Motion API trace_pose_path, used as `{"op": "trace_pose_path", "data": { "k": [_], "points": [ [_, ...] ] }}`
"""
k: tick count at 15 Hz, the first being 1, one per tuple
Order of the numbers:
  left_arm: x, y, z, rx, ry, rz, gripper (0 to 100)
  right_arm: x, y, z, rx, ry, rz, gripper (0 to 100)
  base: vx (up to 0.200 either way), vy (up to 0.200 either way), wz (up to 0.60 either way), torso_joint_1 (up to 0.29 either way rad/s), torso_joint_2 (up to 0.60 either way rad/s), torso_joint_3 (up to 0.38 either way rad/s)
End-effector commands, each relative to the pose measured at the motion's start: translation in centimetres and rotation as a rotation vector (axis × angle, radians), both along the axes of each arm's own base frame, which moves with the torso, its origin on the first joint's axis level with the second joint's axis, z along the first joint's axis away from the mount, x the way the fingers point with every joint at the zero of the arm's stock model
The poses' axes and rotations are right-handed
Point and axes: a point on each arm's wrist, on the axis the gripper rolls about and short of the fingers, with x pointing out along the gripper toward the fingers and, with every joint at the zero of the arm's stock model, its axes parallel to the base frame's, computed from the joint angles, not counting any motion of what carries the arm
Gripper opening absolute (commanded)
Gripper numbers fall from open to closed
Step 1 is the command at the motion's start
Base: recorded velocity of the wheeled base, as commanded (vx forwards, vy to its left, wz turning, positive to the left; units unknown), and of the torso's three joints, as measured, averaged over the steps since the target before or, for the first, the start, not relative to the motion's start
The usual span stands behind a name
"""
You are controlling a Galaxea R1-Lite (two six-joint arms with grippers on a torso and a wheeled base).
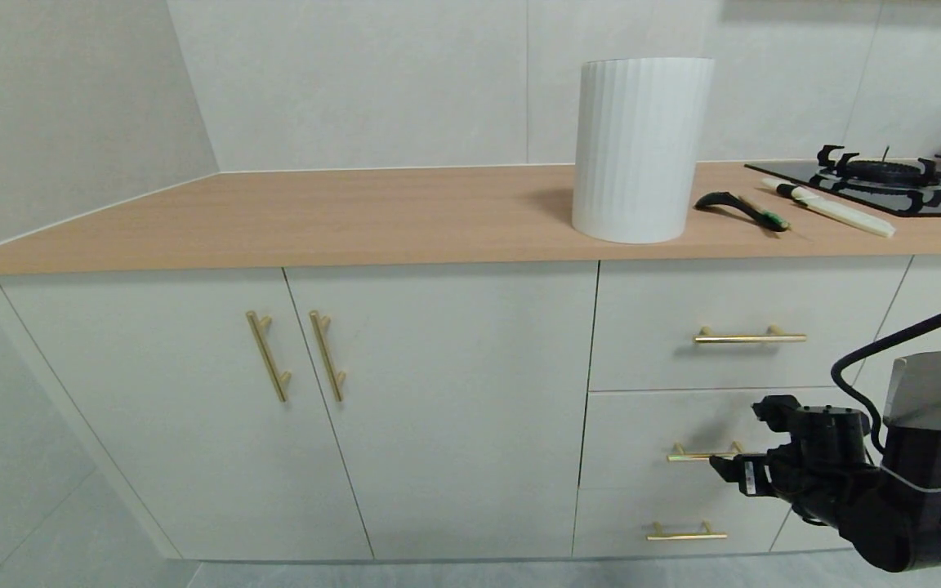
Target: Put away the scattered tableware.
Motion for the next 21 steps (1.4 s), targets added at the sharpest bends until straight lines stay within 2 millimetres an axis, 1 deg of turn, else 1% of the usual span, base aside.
{"op": "trace_pose_path", "data": {
  "k": [1,5,9,14,19,20,21],
  "points": [
    [0.0,0.0,0.0,0.000,0.000,-0.001,100,0.5,0.1,-0.6,-0.001,-0.006,-0.003,100,0.000,0.000,0.00,0.000,0.00,0.000],
    [0.0,0.0,0.0,0.000,0.000,0.001,100,1.4,0.3,-0.7,0.018,-0.049,-0.027,100,0.000,0.000,0.00,0.000,0.00,0.000],
    [0.0,0.0,0.0,0.000,0.000,-0.001,100,2.0,0.3,-1.9,0.003,-0.037,-0.043,100,0.000,0.000,0.00,0.000,0.00,0.000],
    [0.0,0.0,0.0,0.000,0.000,-0.001,100,1.4,0.2,-2.4,-0.029,0.012,-0.027,100,0.000,0.000,0.00,0.000,0.00,0.000],
    [0.0,0.0,0.0,0.000,0.000,-0.001,100,1.0,0.2,-2.5,-0.043,0.043,-0.019,100,0.000,0.000,0.00,0.000,0.00,0.000],
    [0.0,0.0,0.0,0.000,0.000,-0.001,100,0.5,0.1,-2.1,-0.043,0.052,-0.019,100,0.000,0.000,0.00,0.000,0.00,0.000],
    [0.0,0.0,0.0,0.000,0.000,-0.001,100,-0.1,0.1,-0.9,-0.045,0.058,-0.018,100,0.000,0.000,0.00,0.000,0.00,0.000]
  ]
}}
